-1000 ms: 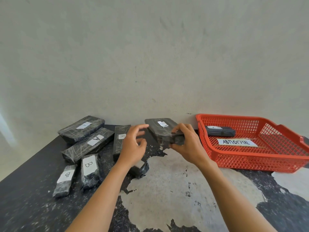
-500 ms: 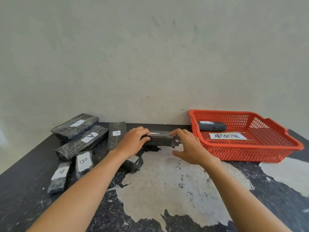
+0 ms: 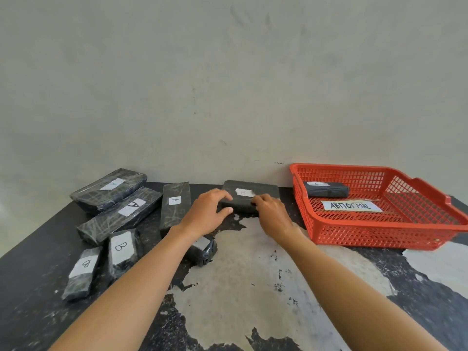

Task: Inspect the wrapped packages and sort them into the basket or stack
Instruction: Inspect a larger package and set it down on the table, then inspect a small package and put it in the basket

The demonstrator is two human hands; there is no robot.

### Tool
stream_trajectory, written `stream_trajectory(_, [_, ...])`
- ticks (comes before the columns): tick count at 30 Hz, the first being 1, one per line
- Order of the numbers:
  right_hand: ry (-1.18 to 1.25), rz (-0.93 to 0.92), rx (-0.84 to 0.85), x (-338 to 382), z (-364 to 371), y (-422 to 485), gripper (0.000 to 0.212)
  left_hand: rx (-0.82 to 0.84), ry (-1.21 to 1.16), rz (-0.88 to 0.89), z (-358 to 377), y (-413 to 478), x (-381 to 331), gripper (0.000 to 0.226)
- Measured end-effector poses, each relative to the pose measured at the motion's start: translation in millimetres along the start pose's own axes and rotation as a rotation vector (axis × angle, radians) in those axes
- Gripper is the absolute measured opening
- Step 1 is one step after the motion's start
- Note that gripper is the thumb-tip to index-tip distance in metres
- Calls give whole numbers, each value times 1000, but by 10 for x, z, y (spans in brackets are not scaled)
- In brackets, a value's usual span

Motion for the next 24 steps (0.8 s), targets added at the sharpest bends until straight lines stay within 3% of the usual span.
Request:
stream_trajectory(4, [15,27,32,-127,90,233,53,-63,6,-24,-272,-101,163,23])
stream_trajectory(12, [86,116,60,-201,151,313,44,-92,24,-108,-524,-263,402,21])
stream_trajectory(16, [212,109,-7,259,-25,47,37,-91,6,-147,-509,-354,407,24])
stream_trajectory(18, [289,73,55,563,-23,-139,41,-106,0,-163,-512,-412,401,25])
stream_trajectory(22, [316,25,209,1025,51,-503,69,-162,-45,-198,-575,-588,386,26])
stream_trajectory(24, [276,14,240,1153,84,-603,65,-197,-78,-213,-612,-684,379,24])
Point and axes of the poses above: each hand's wrist, its own y-axis towards the middle knuckle, its own z-axis out of the palm, x = y × z, the point moved 9 cm from there along y, towards the middle knuckle, and after that the axes turned 1 degree about -x, right-handed, at the moved point
